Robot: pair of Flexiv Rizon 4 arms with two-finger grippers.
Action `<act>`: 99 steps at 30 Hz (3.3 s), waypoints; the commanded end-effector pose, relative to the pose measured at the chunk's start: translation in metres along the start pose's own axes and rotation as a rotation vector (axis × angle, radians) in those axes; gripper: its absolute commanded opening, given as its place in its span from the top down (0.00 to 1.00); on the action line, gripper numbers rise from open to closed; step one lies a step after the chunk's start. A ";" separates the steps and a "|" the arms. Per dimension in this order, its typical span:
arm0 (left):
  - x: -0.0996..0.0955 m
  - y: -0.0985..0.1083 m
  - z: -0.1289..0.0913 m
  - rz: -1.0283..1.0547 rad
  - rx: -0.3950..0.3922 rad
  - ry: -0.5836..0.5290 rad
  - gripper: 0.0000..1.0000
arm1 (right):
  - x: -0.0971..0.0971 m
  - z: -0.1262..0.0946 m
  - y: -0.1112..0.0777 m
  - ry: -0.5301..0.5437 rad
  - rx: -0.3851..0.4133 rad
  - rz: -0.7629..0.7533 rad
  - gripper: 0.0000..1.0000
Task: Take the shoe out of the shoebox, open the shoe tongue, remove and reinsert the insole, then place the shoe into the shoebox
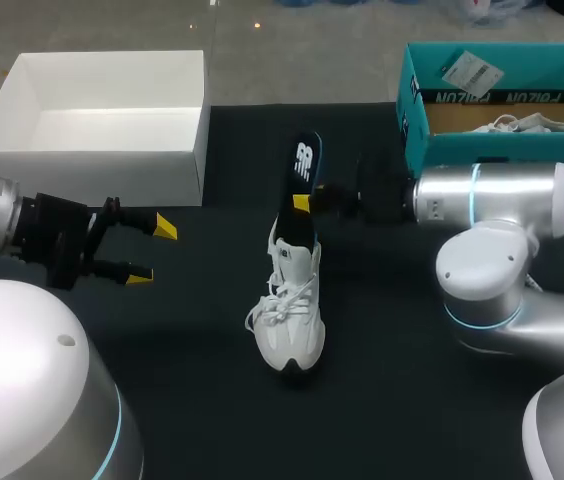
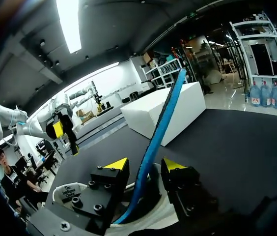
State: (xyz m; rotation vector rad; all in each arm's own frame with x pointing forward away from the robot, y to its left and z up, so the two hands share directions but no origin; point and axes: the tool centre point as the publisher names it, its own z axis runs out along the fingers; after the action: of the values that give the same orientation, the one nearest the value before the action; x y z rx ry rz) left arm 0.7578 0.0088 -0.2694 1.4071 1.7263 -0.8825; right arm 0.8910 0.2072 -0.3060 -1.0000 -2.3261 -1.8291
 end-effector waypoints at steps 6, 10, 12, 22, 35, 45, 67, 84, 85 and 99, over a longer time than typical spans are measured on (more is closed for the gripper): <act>-0.001 -0.001 0.000 0.000 -0.001 0.005 0.00 | -0.006 0.002 -0.003 -0.036 0.016 0.012 1.00; -0.001 -0.001 0.000 0.000 -0.001 0.005 0.00 | -0.010 0.003 -0.009 -0.040 0.007 0.022 1.00; -0.001 -0.001 0.000 0.000 -0.001 0.005 0.00 | -0.011 0.006 -0.011 -0.033 -0.004 0.019 1.00; -0.001 -0.001 0.000 0.000 -0.001 0.005 0.00 | -0.009 0.009 -0.035 -0.026 0.017 0.009 1.00; -0.001 -0.001 0.000 0.000 -0.001 0.005 0.00 | -0.003 0.001 -0.044 -0.009 0.072 0.006 0.61; -0.001 -0.001 0.000 0.000 -0.001 0.005 0.00 | -0.009 0.005 -0.002 -0.032 0.004 -0.026 1.00; -0.001 -0.001 0.000 0.000 -0.001 0.005 0.00 | 0.008 0.008 -0.055 -0.004 0.079 0.083 1.00; -0.001 -0.001 0.000 0.000 -0.001 0.005 0.00 | -0.004 0.015 -0.015 -0.006 0.050 0.024 0.87; -0.001 -0.001 0.000 0.000 -0.001 0.005 0.00 | -0.005 0.015 -0.015 -0.007 0.051 0.024 1.00; -0.001 -0.001 0.000 0.000 -0.001 0.005 0.00 | 0.007 0.008 -0.047 -0.005 0.099 0.067 1.00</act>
State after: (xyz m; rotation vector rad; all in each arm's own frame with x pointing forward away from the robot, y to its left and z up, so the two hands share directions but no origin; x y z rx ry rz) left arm 0.7578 0.0087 -0.2694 1.4071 1.7263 -0.8826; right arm 0.8718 0.2138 -0.3457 -1.0474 -2.3269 -1.6731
